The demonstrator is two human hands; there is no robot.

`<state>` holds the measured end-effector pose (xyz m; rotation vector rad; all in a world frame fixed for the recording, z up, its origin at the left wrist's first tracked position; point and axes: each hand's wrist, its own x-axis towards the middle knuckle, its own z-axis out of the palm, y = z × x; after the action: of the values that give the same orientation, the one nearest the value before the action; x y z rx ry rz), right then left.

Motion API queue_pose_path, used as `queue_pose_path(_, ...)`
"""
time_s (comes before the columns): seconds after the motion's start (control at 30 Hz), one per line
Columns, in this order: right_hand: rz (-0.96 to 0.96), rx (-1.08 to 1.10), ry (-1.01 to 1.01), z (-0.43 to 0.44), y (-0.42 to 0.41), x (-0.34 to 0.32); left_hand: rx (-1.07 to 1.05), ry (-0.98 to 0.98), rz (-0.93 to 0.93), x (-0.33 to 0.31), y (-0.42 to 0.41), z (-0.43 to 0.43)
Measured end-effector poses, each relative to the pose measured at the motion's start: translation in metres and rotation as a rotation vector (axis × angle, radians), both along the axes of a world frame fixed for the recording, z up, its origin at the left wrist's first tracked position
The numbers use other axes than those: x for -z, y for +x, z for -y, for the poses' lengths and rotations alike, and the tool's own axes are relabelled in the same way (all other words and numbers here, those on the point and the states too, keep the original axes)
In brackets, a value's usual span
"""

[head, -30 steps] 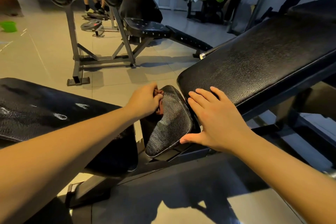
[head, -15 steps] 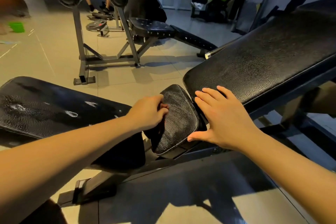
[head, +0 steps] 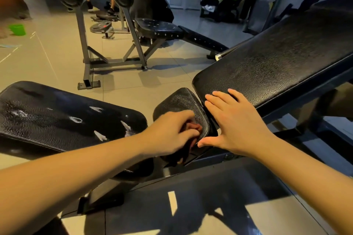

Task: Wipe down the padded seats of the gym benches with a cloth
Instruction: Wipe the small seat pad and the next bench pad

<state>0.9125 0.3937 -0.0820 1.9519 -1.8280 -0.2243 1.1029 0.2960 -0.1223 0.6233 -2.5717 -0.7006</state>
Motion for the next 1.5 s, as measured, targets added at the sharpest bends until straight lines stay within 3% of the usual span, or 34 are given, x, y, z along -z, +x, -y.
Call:
queue_pose_path(0.07,-0.002,-0.01,-0.008,0.001,-0.001,0.001,0.014,-0.032,-0.002,0.001,-0.002,0.003)
queue_pose_path(0.23,0.002,-0.007,-0.001,0.0,0.0,0.001,-0.459,0.03,0.128,0.017,0.004,0.072)
queue_pose_path(0.3,0.002,-0.007,0.002,0.0,0.0,0.001,-0.399,0.044,0.106,0.013,0.0,0.063)
queue_pose_path(0.43,0.0,-0.039,-0.032,0.001,-0.004,0.004,-0.058,-0.016,0.027,-0.004,-0.011,0.025)
queue_pose_path(0.63,0.005,-0.041,-0.033,0.002,-0.005,0.005,-0.522,0.087,0.155,0.013,-0.009,0.093)
queue_pose_path(0.7,0.011,-0.044,-0.03,0.003,-0.005,0.005,-0.479,0.082,0.119,0.01,-0.013,0.082)
queue_pose_path(0.83,-0.002,-0.043,-0.038,0.003,-0.006,0.005,-0.192,-0.01,-0.035,0.0,-0.026,0.038)
queue_pose_path(1.03,0.005,-0.051,-0.039,0.002,-0.004,0.003,-0.574,0.042,0.107,0.015,-0.015,0.087)
queue_pose_path(1.23,-0.006,-0.044,-0.038,0.002,-0.005,0.003,-0.153,-0.085,-0.037,-0.003,-0.029,0.036)
queue_pose_path(1.3,-0.003,-0.044,-0.031,0.002,-0.004,0.004,-0.237,-0.117,-0.042,0.005,-0.029,0.053)
queue_pose_path(1.43,0.012,-0.034,-0.012,0.002,-0.004,0.003,-0.572,0.064,0.038,0.019,-0.022,0.096)
queue_pose_path(1.5,0.011,-0.043,-0.013,0.002,-0.004,0.003,-0.506,0.05,-0.007,0.015,-0.027,0.082)
